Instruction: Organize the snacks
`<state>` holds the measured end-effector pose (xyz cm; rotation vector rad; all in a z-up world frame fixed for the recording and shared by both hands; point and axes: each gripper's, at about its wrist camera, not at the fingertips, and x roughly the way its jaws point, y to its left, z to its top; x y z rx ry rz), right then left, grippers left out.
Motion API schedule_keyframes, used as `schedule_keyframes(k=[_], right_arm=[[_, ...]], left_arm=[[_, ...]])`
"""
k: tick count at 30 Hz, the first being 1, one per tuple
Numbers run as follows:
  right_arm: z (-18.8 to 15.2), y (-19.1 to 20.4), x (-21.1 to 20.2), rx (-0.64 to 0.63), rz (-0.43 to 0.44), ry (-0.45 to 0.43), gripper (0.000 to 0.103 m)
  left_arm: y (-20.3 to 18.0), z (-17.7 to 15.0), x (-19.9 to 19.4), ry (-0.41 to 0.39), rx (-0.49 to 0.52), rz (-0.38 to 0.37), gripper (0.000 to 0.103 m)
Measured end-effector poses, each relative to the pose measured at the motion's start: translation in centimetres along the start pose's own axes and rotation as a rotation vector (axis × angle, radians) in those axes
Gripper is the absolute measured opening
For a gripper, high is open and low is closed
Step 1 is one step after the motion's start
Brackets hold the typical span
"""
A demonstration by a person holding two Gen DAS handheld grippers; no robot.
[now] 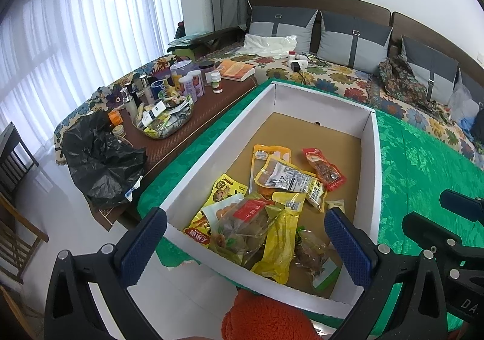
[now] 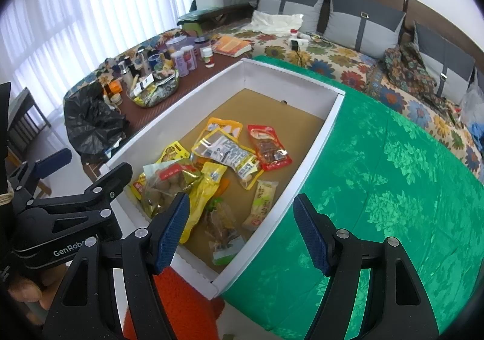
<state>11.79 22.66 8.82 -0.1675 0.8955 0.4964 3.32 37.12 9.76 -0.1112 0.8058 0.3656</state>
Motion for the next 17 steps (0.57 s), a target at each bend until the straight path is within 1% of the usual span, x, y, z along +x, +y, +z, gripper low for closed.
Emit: schedule_keyframes(k=[8,10,14,17], right_arm=[[-0.13,0.05,0.0,-0.001,-0.003,-0.002,0.074],[-0.13,0.01,0.03,-0.001,-0.002,-0.002,0.074],[-0.19,-0.09,0.05,-0.001,-0.001,0.0,0.074],[-0.23,-0.12,0.08,0.0,-0.002,-0.001,0.074]], left_arm=[[-0.05,0.06,-0.06,-0.001,0.005,0.004,0.103],[-0.01,0.06,-0.03,0.002,0.002,-0.007,0.103],[0.35,0.08,-0.13,0.006,-0.024,-0.063,0.103],[0.27,0.15,-0.16,0.003,-0.02,-0.058,0.103]])
